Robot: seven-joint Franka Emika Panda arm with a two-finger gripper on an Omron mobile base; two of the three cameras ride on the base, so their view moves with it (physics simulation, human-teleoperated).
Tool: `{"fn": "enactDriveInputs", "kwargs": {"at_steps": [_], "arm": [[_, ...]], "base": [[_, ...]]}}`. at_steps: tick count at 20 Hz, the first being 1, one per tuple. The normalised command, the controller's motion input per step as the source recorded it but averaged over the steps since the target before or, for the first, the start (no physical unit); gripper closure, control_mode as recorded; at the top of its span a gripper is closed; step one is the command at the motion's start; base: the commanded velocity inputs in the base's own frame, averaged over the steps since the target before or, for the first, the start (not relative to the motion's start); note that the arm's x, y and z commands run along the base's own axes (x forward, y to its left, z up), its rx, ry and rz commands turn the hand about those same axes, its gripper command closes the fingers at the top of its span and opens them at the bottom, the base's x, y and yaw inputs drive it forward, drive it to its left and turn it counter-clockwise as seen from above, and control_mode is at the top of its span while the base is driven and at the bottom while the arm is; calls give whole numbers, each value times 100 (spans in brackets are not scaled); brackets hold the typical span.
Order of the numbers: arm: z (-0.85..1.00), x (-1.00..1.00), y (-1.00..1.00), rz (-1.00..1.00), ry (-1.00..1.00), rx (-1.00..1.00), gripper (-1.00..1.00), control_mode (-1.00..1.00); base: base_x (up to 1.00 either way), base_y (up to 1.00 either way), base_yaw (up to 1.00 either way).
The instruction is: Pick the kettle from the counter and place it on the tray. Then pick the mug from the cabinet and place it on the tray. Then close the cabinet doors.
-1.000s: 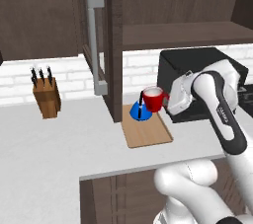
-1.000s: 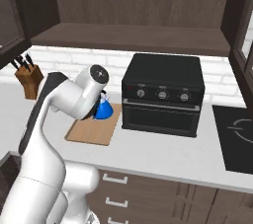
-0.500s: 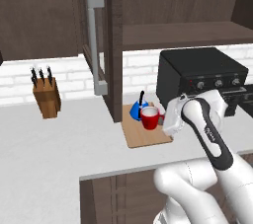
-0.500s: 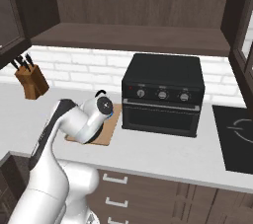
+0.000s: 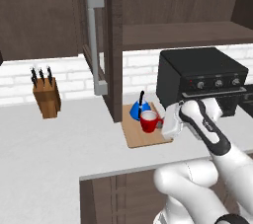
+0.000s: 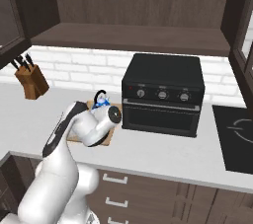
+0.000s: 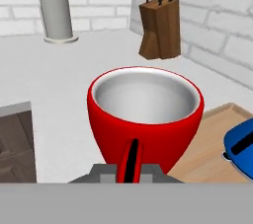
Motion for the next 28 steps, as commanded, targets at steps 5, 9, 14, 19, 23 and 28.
{"fn": "enactDriveInputs", "kwargs": {"at_steps": [5,9,14,19,23,28], "arm": [[-8,36,-2,5,16,3,100,-100],[-30,24,0,1,10,0,100,-100],[-46,24,3,0,4,0,100,-100],[-51,12,11,0,0,0,100,-100],[-34,17,9,0,-1,0,100,-100],[-13,25,2,0,0,0,100,-100]], "base": [[0,0,0],[0,0,0],[0,0,0],[0,0,0],[0,0,0],[0,0,0]]}}
